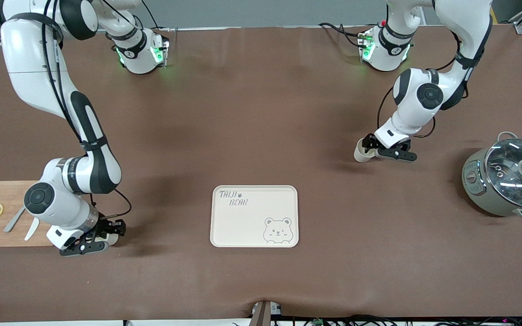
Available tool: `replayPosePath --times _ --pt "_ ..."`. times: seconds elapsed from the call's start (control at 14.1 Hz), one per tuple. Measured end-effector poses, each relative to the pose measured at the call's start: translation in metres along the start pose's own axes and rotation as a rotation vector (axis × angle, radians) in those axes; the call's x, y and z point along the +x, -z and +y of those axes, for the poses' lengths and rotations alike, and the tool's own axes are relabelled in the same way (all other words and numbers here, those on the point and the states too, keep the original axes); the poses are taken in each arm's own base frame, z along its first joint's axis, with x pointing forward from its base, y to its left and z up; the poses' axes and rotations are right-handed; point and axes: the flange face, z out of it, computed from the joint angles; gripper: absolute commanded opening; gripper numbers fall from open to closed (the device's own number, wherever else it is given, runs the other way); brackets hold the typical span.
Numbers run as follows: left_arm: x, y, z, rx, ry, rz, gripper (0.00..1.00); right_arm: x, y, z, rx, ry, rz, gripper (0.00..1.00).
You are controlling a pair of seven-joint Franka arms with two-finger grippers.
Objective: Place white IKEA cup upright on tray with both arms
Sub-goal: 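Close the left gripper on its cup while the right gripper grasps its cup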
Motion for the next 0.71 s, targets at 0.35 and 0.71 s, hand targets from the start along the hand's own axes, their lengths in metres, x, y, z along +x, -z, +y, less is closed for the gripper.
replayPosePath --times 0.35,0.71 --pt "0.000 0.000 -0.004 0.001 -0.004 0.001 0.00 0.003 0.004 0.001 -0.005 0.015 0.008 0.00" --pt "0.010 0.009 -0.005 0.002 -0.001 0.031 0.00 0.017 0.023 -0.020 0.009 0.017 -0.008 0.00"
